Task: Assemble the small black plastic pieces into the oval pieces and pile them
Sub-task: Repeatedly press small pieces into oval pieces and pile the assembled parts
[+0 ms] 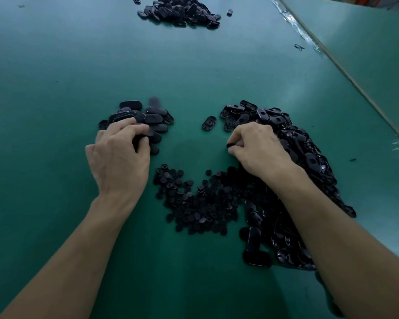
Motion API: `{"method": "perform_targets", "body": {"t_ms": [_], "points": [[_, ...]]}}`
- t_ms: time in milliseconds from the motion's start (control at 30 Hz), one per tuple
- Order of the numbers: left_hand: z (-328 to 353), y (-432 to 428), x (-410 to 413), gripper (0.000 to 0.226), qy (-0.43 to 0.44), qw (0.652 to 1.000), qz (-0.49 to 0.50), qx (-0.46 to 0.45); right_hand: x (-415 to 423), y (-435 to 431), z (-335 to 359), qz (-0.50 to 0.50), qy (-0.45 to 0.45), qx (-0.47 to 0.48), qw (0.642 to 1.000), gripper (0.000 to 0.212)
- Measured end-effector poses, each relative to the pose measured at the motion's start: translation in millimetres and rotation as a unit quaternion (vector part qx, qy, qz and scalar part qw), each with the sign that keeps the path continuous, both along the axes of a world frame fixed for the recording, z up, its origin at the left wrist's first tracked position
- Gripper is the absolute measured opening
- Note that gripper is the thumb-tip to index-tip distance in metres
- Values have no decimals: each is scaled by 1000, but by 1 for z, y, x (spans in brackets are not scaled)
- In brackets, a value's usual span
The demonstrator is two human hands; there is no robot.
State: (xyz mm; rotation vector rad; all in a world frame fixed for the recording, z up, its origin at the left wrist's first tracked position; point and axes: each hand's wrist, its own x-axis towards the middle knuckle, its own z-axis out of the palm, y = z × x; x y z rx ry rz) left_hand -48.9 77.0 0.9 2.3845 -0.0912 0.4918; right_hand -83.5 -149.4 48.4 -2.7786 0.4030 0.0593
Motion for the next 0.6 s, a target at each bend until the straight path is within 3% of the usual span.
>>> {"method": "perform_targets", "body": {"t_ms": [167, 267, 367, 600], "points": [[-2, -1, -1, 32, 17, 998, 21, 54, 0, 7, 1, 12, -76, 61, 995, 6], [0, -1, -2, 23, -47, 999, -13, 3, 0, 13, 2, 27, -90, 121, 988, 10], [2, -8, -8, 13, -94, 985, -117, -80, -2, 24, 5, 64, -113, 162, 978, 9], [6, -23, -18, 12, 53, 945, -202, -254, -9, 46, 10, 143, -176, 190, 955, 8]]}}
